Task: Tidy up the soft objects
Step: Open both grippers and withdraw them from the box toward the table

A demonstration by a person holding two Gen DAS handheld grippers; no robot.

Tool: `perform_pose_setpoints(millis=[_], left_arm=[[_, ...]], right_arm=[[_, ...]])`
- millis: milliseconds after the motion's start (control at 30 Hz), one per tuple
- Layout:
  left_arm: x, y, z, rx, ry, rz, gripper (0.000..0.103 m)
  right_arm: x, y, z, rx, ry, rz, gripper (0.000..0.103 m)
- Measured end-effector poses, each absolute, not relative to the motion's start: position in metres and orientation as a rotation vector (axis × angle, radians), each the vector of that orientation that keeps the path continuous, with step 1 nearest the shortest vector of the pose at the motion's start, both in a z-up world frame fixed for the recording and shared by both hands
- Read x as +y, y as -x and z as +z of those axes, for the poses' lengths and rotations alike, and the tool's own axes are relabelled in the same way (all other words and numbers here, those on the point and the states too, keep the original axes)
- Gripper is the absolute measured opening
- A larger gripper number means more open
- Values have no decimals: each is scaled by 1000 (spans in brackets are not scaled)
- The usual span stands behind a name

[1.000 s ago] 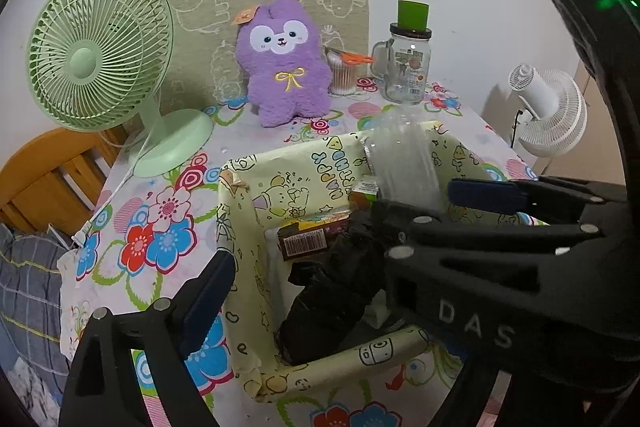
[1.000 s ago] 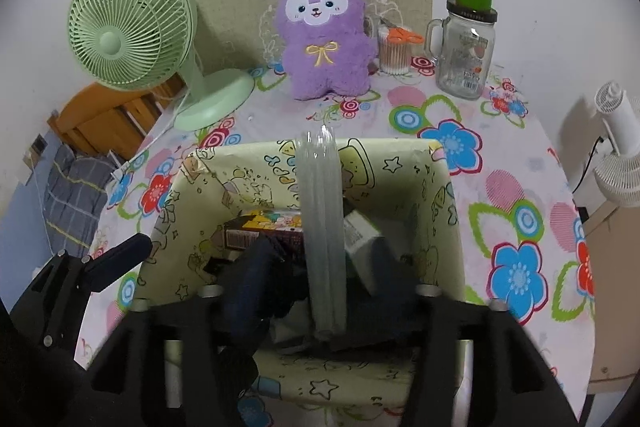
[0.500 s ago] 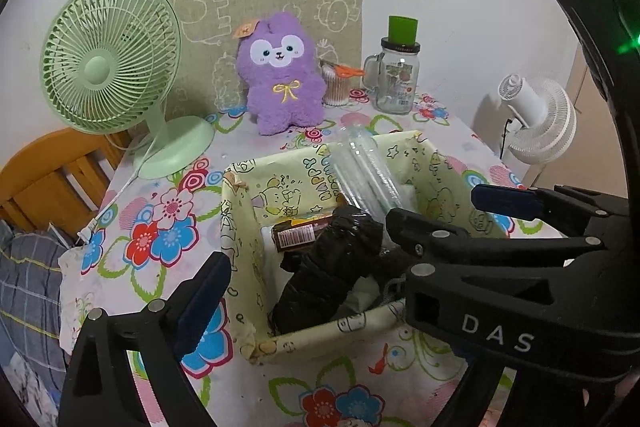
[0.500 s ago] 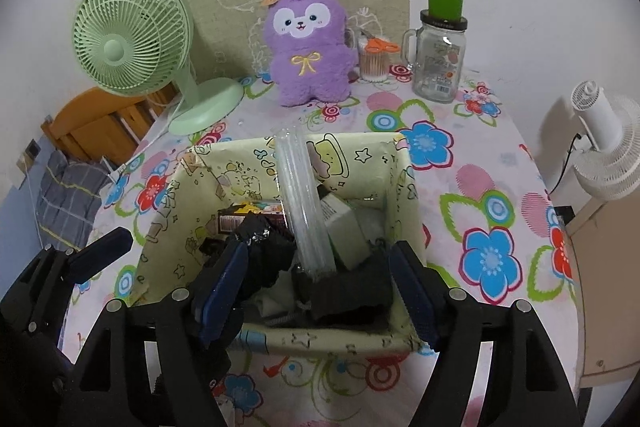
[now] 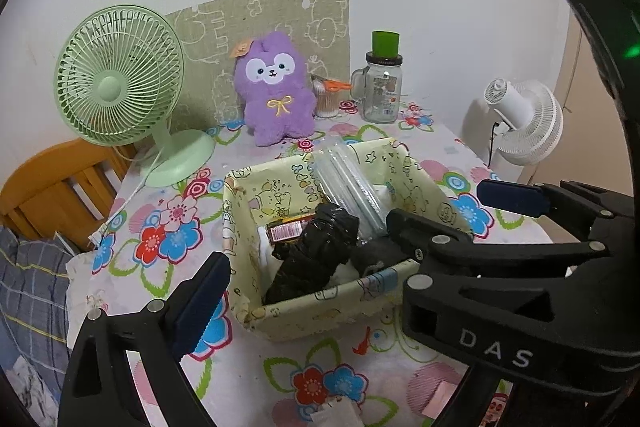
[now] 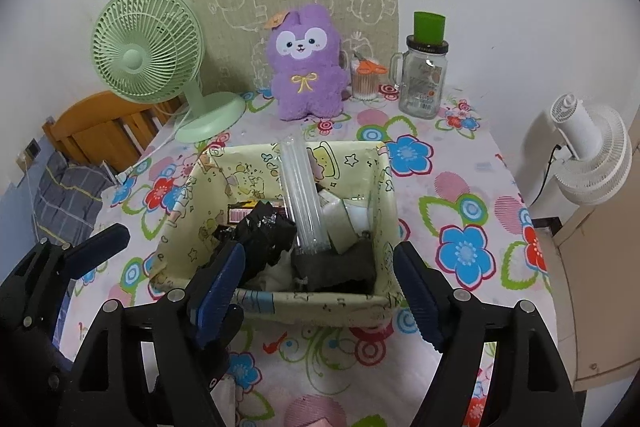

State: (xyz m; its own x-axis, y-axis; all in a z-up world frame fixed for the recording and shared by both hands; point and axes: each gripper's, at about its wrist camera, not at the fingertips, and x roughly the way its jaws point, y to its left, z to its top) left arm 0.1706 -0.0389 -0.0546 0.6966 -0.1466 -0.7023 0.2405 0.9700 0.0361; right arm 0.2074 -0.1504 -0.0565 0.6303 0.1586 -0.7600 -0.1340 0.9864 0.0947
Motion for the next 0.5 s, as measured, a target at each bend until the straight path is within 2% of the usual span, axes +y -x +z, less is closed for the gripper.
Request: perform_pose_setpoints(millis=[500], left_arm=[[-47, -139, -46, 748, -145, -222, 97]], right_arm=[[-159, -164, -38, 785, -17, 141, 86]])
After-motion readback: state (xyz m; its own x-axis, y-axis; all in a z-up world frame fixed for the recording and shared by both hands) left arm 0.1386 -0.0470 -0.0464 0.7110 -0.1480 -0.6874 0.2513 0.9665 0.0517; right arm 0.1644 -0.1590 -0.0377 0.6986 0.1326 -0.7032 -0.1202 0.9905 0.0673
